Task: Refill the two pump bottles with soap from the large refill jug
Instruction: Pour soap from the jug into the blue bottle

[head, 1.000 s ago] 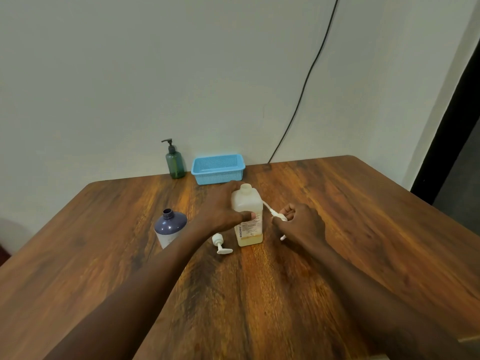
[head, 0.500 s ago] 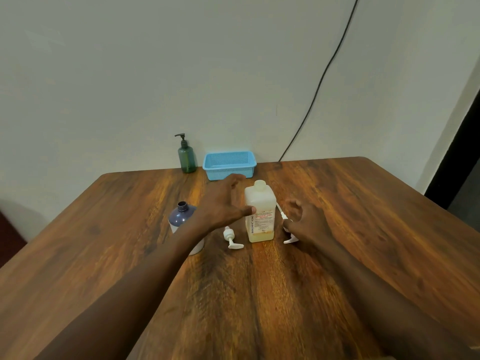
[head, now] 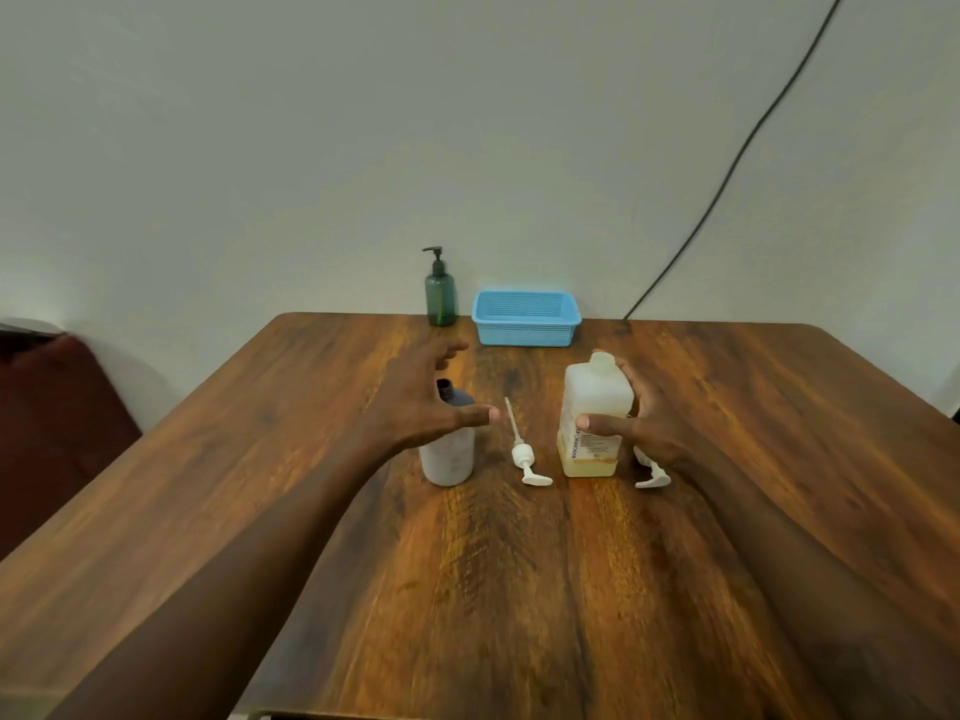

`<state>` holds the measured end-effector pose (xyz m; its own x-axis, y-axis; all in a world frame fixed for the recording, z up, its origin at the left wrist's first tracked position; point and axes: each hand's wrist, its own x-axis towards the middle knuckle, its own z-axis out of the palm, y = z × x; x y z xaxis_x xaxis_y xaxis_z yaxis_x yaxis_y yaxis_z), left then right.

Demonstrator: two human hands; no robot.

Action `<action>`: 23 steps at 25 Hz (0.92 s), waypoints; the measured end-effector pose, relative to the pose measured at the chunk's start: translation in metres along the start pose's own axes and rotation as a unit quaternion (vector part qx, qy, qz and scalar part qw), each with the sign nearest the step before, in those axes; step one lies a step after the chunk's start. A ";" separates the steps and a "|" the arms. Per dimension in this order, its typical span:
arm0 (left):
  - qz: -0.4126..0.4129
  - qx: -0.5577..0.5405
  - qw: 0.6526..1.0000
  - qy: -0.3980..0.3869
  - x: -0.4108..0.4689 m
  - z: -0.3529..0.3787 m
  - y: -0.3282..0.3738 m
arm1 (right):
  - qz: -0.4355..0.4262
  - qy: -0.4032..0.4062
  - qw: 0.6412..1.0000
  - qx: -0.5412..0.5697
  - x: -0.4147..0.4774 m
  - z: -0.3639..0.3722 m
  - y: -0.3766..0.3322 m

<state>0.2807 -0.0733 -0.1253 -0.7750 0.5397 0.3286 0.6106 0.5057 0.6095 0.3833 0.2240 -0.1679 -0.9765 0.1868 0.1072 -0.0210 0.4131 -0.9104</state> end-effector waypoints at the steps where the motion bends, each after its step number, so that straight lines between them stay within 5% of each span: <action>1: -0.010 -0.006 1.000 -0.004 -0.003 -0.001 -0.007 | 0.010 0.000 1.000 0.004 0.001 0.001 0.000; 16: -0.092 -0.084 0.991 0.047 -0.019 0.022 -0.036 | -0.051 0.140 0.987 -0.066 0.003 0.037 -0.013; 23: 0.019 -0.051 0.995 0.086 -0.007 0.017 -0.010 | -0.196 0.221 0.914 -0.279 0.009 0.041 -0.054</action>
<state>0.2822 -0.0711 -0.1458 -0.7731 0.4302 0.4661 0.6275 0.4118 0.6608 0.3668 0.1675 -0.1343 -0.7329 0.2174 0.6447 -0.1185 0.8923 -0.4357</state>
